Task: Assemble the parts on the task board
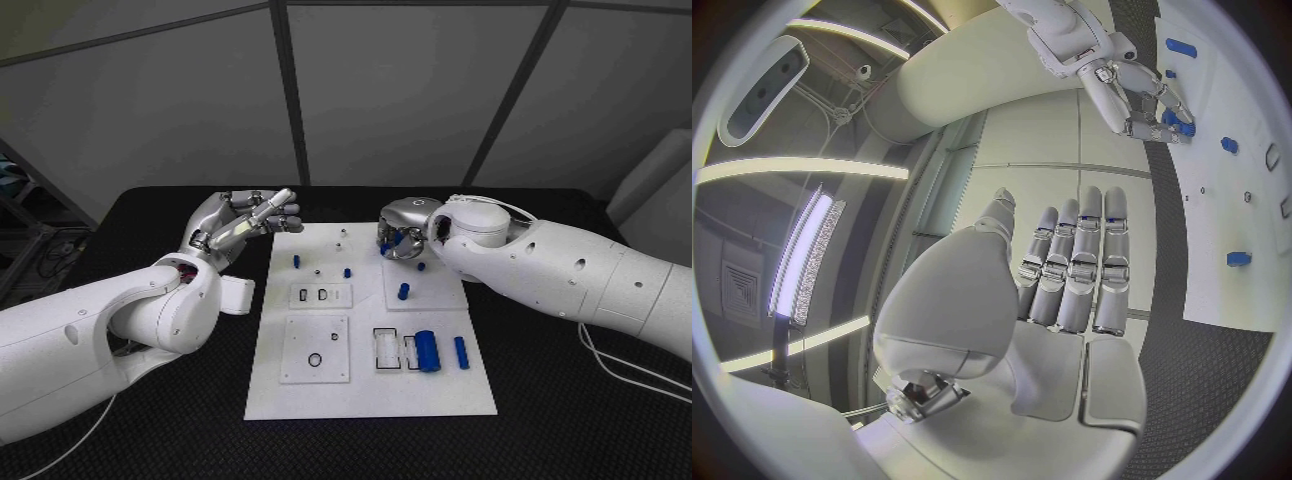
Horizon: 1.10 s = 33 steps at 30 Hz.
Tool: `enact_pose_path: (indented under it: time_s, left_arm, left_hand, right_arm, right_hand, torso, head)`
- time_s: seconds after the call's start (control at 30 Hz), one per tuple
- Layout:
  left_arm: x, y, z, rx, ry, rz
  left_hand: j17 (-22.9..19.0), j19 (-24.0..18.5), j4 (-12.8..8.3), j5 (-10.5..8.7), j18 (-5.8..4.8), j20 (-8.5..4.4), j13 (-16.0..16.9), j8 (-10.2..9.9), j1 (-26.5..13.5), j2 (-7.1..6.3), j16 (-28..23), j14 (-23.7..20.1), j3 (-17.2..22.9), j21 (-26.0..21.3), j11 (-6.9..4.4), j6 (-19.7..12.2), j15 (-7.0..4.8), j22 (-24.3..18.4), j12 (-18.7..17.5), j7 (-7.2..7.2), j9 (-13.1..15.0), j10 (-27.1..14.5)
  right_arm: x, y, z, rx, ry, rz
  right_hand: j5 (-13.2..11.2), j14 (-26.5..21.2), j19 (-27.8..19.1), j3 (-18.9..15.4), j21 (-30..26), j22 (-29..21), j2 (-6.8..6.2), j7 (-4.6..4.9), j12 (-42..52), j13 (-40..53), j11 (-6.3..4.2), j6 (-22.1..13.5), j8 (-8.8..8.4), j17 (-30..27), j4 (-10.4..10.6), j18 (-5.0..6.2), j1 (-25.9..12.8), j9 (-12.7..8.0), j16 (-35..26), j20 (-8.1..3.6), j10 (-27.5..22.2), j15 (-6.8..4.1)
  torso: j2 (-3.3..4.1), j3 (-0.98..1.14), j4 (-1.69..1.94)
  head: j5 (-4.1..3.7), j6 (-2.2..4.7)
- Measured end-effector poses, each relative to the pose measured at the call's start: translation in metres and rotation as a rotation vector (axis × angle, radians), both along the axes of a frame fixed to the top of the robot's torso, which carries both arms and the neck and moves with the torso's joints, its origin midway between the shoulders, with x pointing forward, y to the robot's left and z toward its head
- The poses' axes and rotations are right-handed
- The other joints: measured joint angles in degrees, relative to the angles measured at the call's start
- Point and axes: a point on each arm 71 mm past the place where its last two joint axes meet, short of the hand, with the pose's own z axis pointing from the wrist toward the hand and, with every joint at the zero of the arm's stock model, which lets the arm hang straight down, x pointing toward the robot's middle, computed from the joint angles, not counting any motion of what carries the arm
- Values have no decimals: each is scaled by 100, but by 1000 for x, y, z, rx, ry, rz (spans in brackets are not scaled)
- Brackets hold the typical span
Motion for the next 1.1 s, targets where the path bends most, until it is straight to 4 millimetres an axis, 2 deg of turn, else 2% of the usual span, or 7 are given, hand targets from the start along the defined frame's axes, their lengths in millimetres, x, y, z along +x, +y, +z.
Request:
enact_pose_path:
  time_s: [0.17, 0.3, 0.37, 0.63, 0.87, 1.1]
  left_arm:
    - [0, 0, 0, 1, 1, 0]
    - [0, 0, 0, 1, 2, 0]
    - [0, 0, 0, 1, 2, 1]
    - [1, 2, 0, 3, 4, 4]
    - [1, 4, -1, 6, 5, 9]
    - [2, 3, -1, 6, 6, 9]
  left_hand:
    - [0, 0, 0, 0, 0, 0, 0, 0, 0, 0, 0, 0, 0, 0, 20, 0, 0, 0, 0, 0, 0, -20]
    - [5, 0, 0, 0, 0, 0, 0, 0, -2, 2, 0, 0, 0, 0, 21, 0, 0, 0, 0, 0, 0, -22]
    - [5, 0, 0, 0, 0, 0, 0, 1, -23, 23, 0, 0, 0, 0, 21, 0, 0, 0, 0, 0, 0, -22]
    - [4, 0, 0, 0, 0, 0, 1, 1, -23, 23, 1, 0, 0, 0, 21, -17, 0, 0, -26, 17, -2, -22]
    - [4, 0, 0, 0, 0, 0, 1, -19, -23, 23, 1, 0, 0, 0, 21, -21, 0, 0, -29, 21, -5, -22]
    - [9, 0, -16, 0, -1, 0, 1, -19, -23, 23, -21, 0, -16, 23, 21, -21, 0, 0, -29, 21, -4, -22]
  right_arm:
    - [0, 1, 1, 0, 0, 1]
    - [0, 1, 1, 8, -9, 2]
    - [-1, 1, 2, 18, -21, 3]
    - [-6, 4, 11, 89, -99, 24]
    - [-8, 15, 20, 175, -176, 38]
    - [-2, 33, 21, 227, -210, 36]
  right_hand:
    - [0, 0, 0, 70, 41, 44, 1, -8, 0, -1, -19, 76, 1, 19, -8, 0, 1, 11, 35, 0, 81, 0]
    - [-8, -13, 82, 220, 162, 203, 77, 2, -5, -1, -28, 174, 40, 109, -32, 1, 77, 22, 103, -21, 197, -13]
    - [-23, 1, 179, 302, 259, 356, 107, 1, -23, 2, -30, 264, 69, 161, -66, -91, 109, 23, 158, -31, 278, -45]
    - [-30, 1, 206, 412, 351, 495, 122, -2, -11, 29, -41, 341, 96, 181, -132, -90, 198, 56, 193, -41, 348, -44]
    - [-29, 1, 206, 432, 351, 508, 137, 15, -12, 32, -41, 359, 94, 189, -151, -90, 212, 55, 193, -41, 348, -44]
    - [-30, 1, 206, 432, 351, 514, 137, 16, -15, 31, -42, 358, 89, 189, -152, -89, 212, 53, 193, -41, 348, -44]
  torso:
    - [11, 4, -1]
    - [14, 5, -4]
    - [17, 5, -6]
    - [26, 5, -8]
    - [37, 1, -8]
    - [49, -5, 13]
  head:
    - [9, -10]
    - [10, -14]
    - [10, -11]
    - [11, 21]
    - [10, 52]
    - [46, 34]
